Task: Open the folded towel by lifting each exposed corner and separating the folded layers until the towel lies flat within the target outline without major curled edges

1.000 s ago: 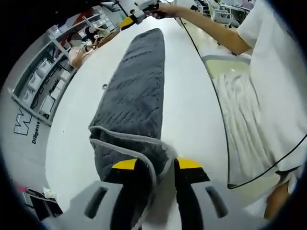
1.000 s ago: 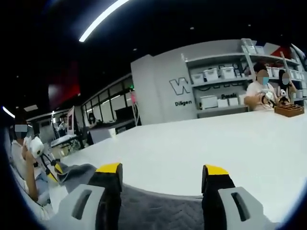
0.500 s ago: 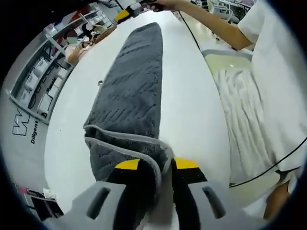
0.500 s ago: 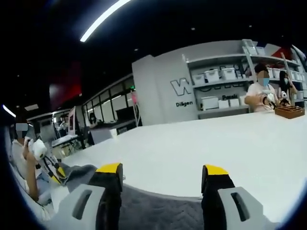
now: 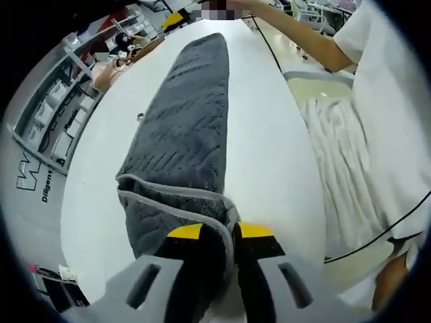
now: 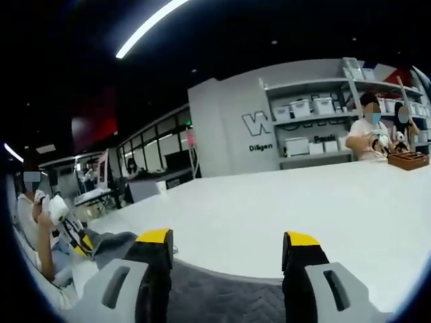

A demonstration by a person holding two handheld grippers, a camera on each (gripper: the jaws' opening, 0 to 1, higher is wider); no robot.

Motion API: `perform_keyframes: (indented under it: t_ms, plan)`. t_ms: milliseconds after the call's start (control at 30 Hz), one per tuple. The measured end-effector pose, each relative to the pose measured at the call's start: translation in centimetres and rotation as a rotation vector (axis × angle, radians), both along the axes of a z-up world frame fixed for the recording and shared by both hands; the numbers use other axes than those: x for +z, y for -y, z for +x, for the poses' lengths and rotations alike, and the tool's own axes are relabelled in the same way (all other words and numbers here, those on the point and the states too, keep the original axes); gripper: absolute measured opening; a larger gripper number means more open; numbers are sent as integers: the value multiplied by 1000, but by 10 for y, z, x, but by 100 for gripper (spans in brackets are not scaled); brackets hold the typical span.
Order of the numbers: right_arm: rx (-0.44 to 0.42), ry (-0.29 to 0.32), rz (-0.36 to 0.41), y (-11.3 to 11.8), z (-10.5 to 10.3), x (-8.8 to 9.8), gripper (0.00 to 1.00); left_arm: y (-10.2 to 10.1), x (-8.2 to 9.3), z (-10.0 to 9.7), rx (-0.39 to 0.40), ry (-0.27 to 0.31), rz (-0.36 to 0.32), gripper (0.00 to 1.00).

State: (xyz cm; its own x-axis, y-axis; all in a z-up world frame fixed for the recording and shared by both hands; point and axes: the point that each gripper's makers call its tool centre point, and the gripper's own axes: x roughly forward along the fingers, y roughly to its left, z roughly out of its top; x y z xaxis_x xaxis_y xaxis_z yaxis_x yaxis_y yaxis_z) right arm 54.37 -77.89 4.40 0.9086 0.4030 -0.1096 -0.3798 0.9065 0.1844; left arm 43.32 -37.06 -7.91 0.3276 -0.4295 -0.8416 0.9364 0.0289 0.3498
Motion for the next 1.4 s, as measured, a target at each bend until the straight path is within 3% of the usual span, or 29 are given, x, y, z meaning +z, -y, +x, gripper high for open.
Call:
perform_keyframes:
  t_ms: [167, 433, 900, 1033, 1267, 1400]
  plan:
    - [0, -4, -1, -3, -2, -2, 64, 1, 4, -2, -67, 37, 9, 7]
    - [-3, -6, -2, -2, -1, -3, 64, -4, 11, -1, -22, 23, -20, 5]
    - [5, -17, 0, -7, -1, -8, 64, -17, 35, 10, 39, 62, -116, 4]
    - [11, -25, 8, -8, 1, -11, 65, -17, 48, 15, 84, 62, -199, 4]
    - [18, -29, 5, -8, 4, -11, 65, -30, 68, 35, 178, 118, -290, 4]
    - [20, -33, 4, -8, 5, -12, 65, -35, 83, 47, 203, 195, -325, 4]
